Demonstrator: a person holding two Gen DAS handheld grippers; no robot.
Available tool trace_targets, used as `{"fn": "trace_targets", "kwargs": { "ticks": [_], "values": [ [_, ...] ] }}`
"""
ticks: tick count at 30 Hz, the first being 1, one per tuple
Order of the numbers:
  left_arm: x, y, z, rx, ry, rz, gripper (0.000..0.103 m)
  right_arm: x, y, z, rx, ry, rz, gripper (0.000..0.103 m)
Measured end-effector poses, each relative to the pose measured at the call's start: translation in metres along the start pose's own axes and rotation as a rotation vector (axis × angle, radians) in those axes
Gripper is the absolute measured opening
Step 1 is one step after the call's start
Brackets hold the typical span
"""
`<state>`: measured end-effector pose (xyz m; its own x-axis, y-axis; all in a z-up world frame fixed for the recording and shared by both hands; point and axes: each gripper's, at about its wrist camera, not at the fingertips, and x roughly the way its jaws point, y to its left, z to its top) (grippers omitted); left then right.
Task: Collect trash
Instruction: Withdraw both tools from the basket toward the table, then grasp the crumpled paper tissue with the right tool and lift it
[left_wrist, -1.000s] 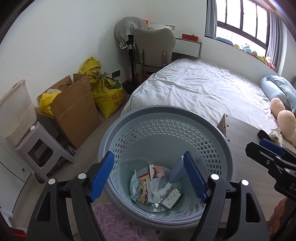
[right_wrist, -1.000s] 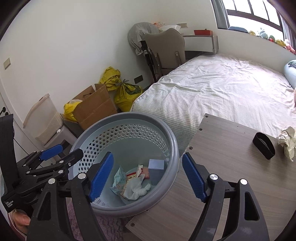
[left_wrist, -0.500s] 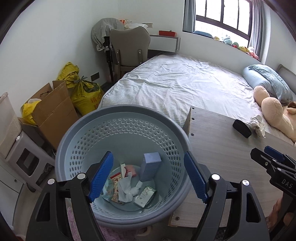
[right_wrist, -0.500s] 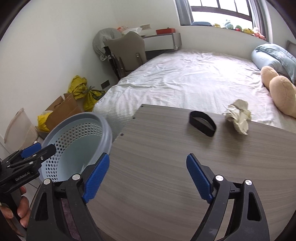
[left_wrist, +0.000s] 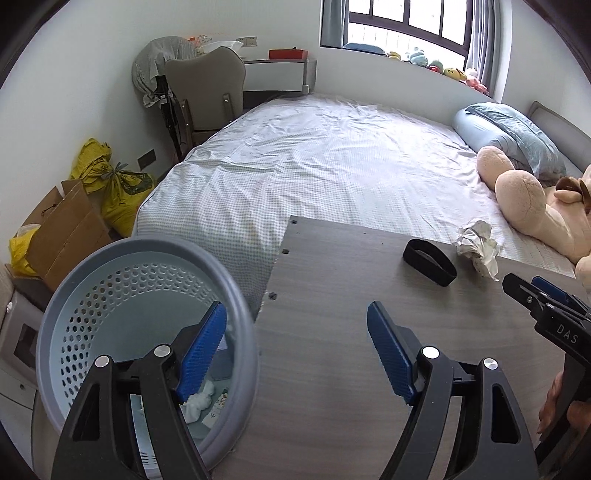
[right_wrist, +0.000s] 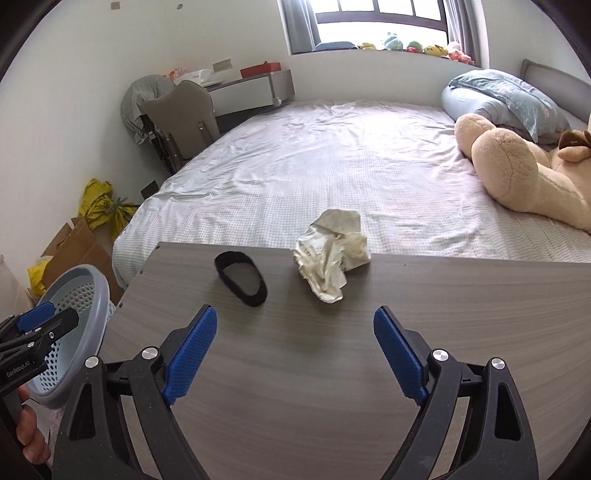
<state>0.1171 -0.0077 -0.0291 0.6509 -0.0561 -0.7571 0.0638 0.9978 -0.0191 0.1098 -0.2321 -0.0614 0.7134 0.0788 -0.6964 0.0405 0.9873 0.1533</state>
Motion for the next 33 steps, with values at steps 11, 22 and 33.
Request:
{"fn": "trace_targets", "kwargs": {
  "ticks": [11, 22, 33],
  "values": [
    [0.035, -0.058, 0.021, 0.021, 0.031, -0.011, 0.075, 0.046, -0.022, 0.034, -0.078, 0.059, 0.018, 0.094],
    [0.056, -0.063, 0.029, -0.025, 0.065, 0.051, 0.075, 0.087, -0.024, 0.046, -0.143, 0.132, 0.065, 0.094],
    [0.065, -0.077, 0.030, -0.013, 0.082, 0.054, 0.075, 0.098, -0.027, 0.043, -0.164, 0.147, 0.074, 0.068]
  ]
}}
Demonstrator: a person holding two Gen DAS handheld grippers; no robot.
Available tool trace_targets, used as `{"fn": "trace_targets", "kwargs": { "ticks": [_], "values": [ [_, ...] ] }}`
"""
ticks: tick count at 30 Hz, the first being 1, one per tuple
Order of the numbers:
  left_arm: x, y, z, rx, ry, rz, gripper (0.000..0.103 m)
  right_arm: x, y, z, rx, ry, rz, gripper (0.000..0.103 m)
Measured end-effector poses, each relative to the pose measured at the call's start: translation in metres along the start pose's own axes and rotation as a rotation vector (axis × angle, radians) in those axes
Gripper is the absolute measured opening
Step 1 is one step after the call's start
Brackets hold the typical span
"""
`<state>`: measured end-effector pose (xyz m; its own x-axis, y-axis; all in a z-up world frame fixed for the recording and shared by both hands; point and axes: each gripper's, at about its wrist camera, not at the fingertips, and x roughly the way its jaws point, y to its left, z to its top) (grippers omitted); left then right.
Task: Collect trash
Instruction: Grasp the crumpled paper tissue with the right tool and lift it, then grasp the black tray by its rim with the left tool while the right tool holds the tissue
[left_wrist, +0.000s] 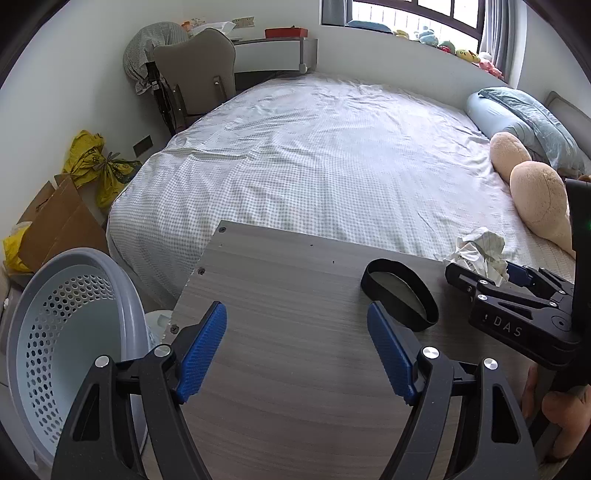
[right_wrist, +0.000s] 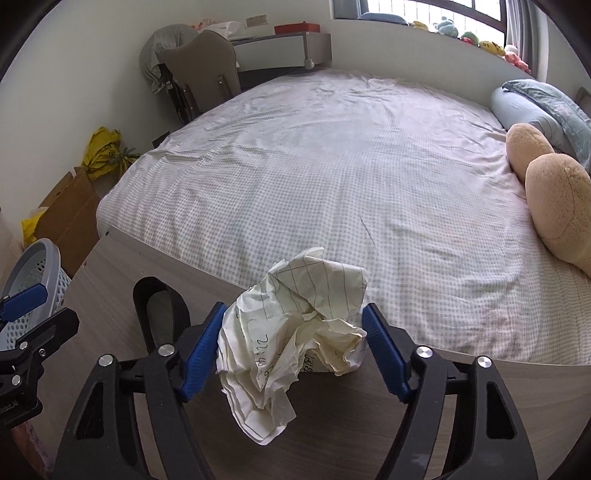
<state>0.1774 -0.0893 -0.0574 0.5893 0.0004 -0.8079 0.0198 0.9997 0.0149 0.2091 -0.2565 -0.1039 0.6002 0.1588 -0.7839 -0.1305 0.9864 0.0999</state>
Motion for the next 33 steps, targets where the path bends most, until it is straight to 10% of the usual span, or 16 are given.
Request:
{"fn": "trace_targets", "kwargs": {
  "ticks": [18, 33],
  "values": [
    [0.019, -0.064, 0.006, 0.032, 0.046, -0.100, 0.075, -0.037, -0.055, 0.003, 0.182, -0.122, 0.036, 0.059],
    [0.053, -0.080, 0.009, 0.003, 0.077, -0.025, 0.073, -0.055, -0.072, 0.003, 0.237, -0.180, 0.076, 0.059]
  ]
}}
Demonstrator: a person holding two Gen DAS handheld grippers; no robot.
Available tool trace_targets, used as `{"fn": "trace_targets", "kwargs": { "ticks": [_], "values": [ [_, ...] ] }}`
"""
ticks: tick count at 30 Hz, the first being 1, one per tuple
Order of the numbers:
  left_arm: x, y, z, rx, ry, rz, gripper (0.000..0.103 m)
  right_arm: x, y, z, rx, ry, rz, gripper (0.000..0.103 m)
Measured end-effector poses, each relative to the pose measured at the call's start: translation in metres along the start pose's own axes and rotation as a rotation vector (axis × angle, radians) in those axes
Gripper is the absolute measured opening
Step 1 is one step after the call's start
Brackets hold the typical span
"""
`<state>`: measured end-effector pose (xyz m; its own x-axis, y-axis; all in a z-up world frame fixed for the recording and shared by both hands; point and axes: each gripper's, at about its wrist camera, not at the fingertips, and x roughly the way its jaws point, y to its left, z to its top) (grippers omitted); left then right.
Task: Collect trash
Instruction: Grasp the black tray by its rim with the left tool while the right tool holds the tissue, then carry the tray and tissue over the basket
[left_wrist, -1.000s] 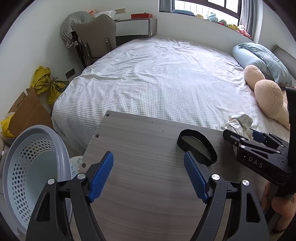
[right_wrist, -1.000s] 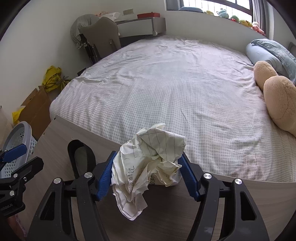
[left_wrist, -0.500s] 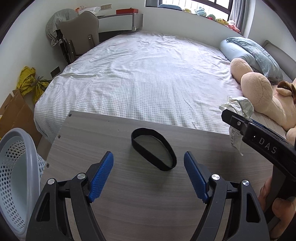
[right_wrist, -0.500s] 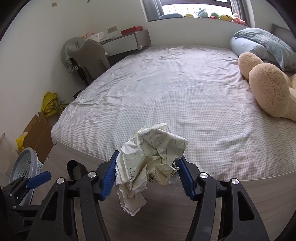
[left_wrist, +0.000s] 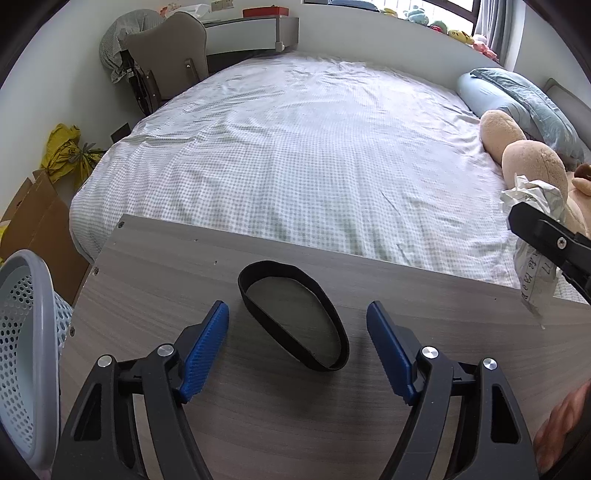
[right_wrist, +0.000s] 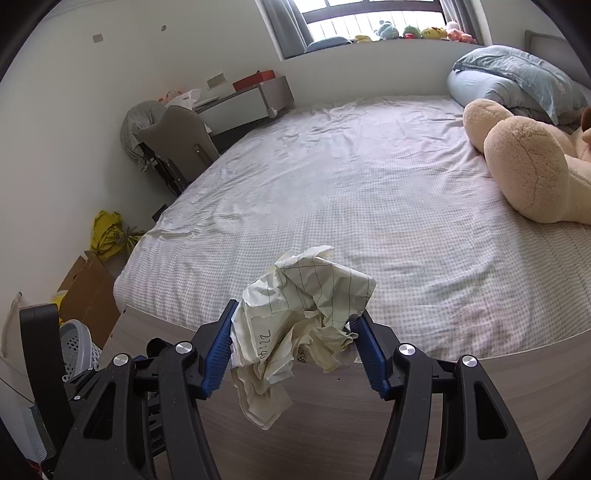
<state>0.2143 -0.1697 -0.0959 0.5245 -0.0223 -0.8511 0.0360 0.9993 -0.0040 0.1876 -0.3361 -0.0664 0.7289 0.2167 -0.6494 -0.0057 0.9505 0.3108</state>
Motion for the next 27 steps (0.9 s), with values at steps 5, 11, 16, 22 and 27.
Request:
{"fn": "trace_targets", "kwargs": {
  "ticks": [5, 11, 16, 22, 27],
  "values": [
    [-0.001, -0.002, 0.000, 0.012, -0.017, 0.009, 0.043, -0.002, -0.001, 0.001, 0.004, -0.009, 0.004, 0.059],
    [-0.006, 0.004, -0.002, 0.004, 0.001, -0.039, 0.003, -0.003, 0.001, 0.001, -0.006, -0.013, 0.001, 0.059],
    [-0.025, 0.017, -0.009, 0.005, -0.019, -0.033, 0.003, 0.000, 0.005, -0.002, -0.012, -0.001, 0.011, 0.059],
    [-0.066, 0.055, -0.024, 0.003, -0.071, 0.008, 0.003, -0.009, 0.024, -0.015, -0.051, 0.000, 0.000, 0.059],
    [-0.093, 0.098, -0.042, -0.036, -0.100, 0.024, 0.003, -0.022, 0.058, -0.038, -0.096, 0.025, 0.016, 0.059]
  ]
}}
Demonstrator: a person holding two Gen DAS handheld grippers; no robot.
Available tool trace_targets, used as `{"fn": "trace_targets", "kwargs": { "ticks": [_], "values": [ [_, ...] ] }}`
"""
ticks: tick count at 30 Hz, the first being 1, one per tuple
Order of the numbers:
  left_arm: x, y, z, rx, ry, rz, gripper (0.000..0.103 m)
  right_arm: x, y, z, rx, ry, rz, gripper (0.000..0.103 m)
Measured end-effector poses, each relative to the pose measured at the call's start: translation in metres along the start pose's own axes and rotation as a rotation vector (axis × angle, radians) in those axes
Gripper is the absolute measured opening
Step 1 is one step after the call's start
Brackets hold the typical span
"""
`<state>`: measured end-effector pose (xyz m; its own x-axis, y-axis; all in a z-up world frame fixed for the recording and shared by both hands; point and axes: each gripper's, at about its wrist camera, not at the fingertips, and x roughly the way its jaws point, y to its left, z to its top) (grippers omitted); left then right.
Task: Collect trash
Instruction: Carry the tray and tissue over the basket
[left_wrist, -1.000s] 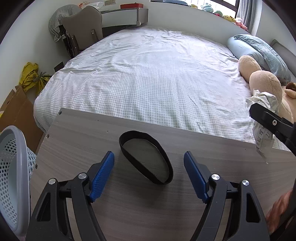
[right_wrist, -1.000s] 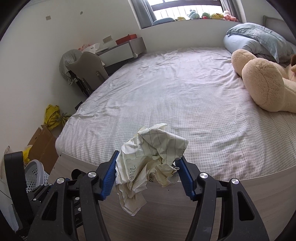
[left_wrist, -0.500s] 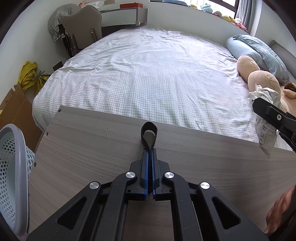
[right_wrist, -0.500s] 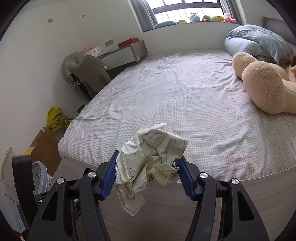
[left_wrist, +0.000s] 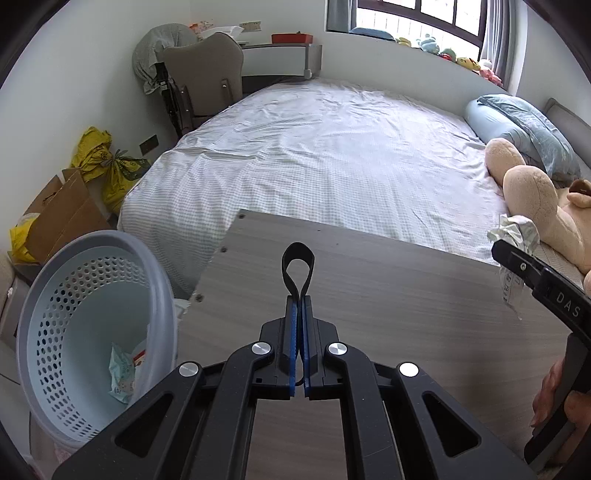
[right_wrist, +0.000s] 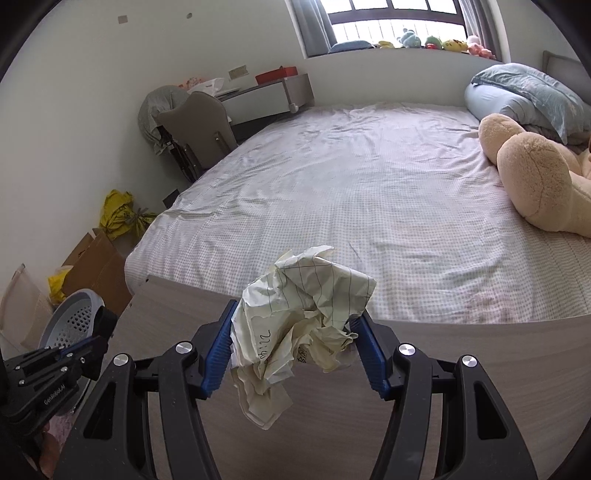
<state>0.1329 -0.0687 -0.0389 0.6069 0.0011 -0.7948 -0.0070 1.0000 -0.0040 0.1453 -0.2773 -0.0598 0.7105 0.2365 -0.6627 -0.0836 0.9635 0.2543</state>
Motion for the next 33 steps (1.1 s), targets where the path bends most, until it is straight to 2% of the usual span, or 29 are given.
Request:
{"fn": "trace_targets", "kwargs": {
  "ticks": [6, 14, 23, 33],
  "values": [
    [-0.029, 0.062, -0.015, -0.052, -0.032, 0.032, 0.003, -0.009, 0.058, -0.019, -0.017, 0.024, 0.055, 0.059],
    [-0.056, 0.144, -0.031, -0.140, -0.074, 0.065, 0.003, 0.002, 0.148, -0.034, -0.076, 0.064, 0.134, 0.059],
    [-0.053, 0.219, -0.041, -0.198, -0.057, 0.103, 0.003, 0.019, 0.231, -0.045, -0.156, 0.100, 0.193, 0.059],
    [-0.043, 0.266, -0.040, -0.230, -0.048, 0.139, 0.003, 0.044, 0.299, -0.048, -0.253, 0.147, 0.259, 0.059]
  ]
}}
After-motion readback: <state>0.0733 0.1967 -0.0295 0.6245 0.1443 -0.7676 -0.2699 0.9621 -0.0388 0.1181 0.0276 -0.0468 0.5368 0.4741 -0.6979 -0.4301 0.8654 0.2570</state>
